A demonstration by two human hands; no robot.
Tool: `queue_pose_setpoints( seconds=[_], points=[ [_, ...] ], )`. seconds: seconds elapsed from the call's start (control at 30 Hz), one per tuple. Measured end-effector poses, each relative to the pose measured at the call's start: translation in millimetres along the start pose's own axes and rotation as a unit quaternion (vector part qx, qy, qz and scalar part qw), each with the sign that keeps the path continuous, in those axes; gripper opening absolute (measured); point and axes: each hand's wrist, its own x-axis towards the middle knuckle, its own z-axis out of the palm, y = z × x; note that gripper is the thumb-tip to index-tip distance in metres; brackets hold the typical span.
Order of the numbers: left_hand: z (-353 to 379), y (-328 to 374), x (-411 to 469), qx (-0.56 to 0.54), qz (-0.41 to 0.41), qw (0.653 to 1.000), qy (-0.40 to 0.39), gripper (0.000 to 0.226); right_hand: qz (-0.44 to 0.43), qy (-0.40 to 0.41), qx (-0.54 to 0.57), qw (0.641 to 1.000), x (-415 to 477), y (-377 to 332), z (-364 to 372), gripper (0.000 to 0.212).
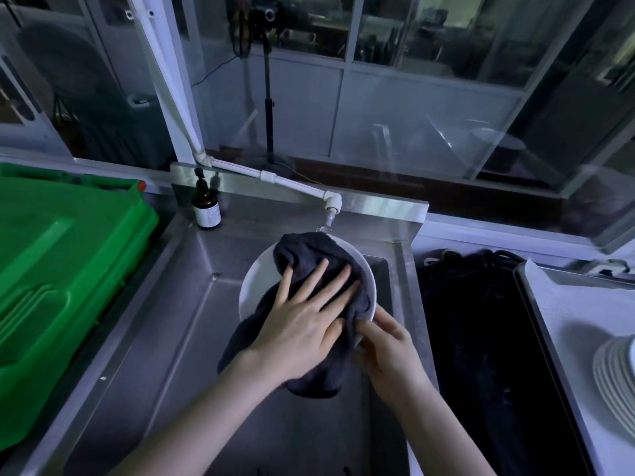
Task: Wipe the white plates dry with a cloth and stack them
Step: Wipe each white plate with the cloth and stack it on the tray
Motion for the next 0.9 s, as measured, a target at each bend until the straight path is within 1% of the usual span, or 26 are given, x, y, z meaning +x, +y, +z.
queue_pose_setpoints(
  seconds=[0.03,0.1,0.17,0.2,0.27,0.33,0.43,0.5,0.57,0.6,0.67,0.77,0.8,0.9],
  points=[
    [0,-7,4,-0.003,-0.003,1.0,-0.013,0.058,0.002,-0.01,-0.009,1.0,-1,1,1,0.029],
    [-4,-24,11,-0.002,-0.055,0.998,-0.035,0.058,0.0,-0.019,-0.024,1.0,-2,-1,2,0.031],
    [-8,-36,12,0.012,-0.112,0.993,-0.039,0.061,-0.006,-0.004,-0.026,1.0,2,-5,0,0.036],
    [-8,-38,9,0.021,-0.12,0.992,-0.033,0.061,-0.01,0.007,-0.018,1.0,4,-8,-2,0.038],
    [-8,-35,-3,0.027,-0.106,0.994,-0.003,0.058,-0.025,0.026,0.004,0.999,8,-15,-6,0.04],
    [-8,-25,-14,0.027,-0.075,0.997,0.017,0.057,-0.037,0.026,0.018,0.999,9,-21,-8,0.04],
    [-6,-13,-9,-0.02,-0.044,0.999,0.005,0.058,-0.026,0.008,0.016,0.999,7,-19,-4,0.036],
    [-6,-11,5,-0.061,-0.021,0.998,-0.009,0.061,-0.006,-0.012,0.004,1.0,4,-11,1,0.03],
    [-7,-10,18,-0.066,0.019,0.997,-0.022,0.063,0.02,-0.029,-0.003,0.999,1,-2,5,0.025],
    [-7,-12,23,-0.062,0.032,0.997,-0.029,0.063,0.027,-0.028,-0.009,0.999,0,1,5,0.027],
    [-7,-19,31,-0.058,0.013,0.998,-0.035,0.063,0.028,-0.02,-0.016,0.999,-1,-1,5,0.028],
    [-7,-37,32,-0.047,-0.082,0.994,-0.052,0.061,0.008,0.02,-0.012,1.0,1,-19,-3,0.035],
    [-6,-42,29,-0.04,-0.099,0.993,-0.059,0.061,-0.005,0.034,-0.009,0.999,3,-25,-8,0.037],
    [-3,-32,12,-0.062,-0.083,0.993,-0.064,0.064,-0.032,0.057,0.007,0.998,7,-36,-16,0.04]
  ],
)
